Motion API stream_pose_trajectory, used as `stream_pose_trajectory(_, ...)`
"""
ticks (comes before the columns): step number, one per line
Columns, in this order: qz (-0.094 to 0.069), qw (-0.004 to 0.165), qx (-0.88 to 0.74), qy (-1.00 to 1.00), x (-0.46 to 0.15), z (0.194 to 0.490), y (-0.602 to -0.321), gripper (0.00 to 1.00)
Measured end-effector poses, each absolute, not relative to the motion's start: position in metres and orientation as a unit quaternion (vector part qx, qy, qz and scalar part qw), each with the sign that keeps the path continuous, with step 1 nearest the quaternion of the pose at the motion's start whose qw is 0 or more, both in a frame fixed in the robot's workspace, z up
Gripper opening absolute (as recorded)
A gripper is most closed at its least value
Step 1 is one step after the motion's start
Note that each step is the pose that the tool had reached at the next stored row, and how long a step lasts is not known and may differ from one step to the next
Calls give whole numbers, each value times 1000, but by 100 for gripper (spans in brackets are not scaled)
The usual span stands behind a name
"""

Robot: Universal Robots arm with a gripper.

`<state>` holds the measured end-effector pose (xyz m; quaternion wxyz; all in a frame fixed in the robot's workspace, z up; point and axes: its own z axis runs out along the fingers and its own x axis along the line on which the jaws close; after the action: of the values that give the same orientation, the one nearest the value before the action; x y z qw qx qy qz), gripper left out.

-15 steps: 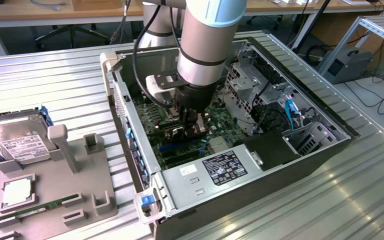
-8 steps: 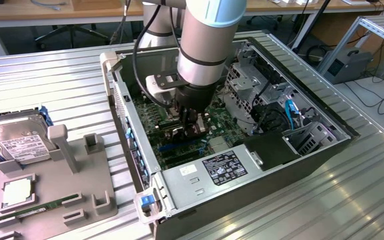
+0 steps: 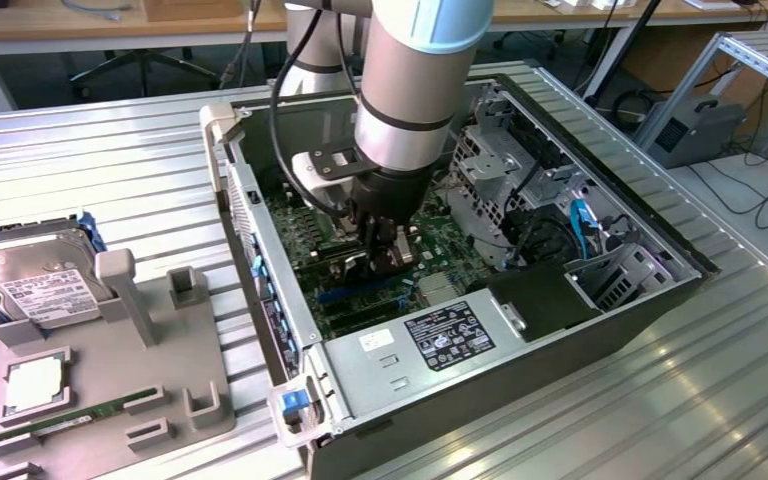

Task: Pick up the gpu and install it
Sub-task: 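Insert the gpu into the slot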

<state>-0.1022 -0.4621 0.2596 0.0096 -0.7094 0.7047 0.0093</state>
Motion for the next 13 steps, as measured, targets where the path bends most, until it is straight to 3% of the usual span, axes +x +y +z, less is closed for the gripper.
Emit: stream_pose_trajectory(13,9,10,-703,711,-102,260,-462,27)
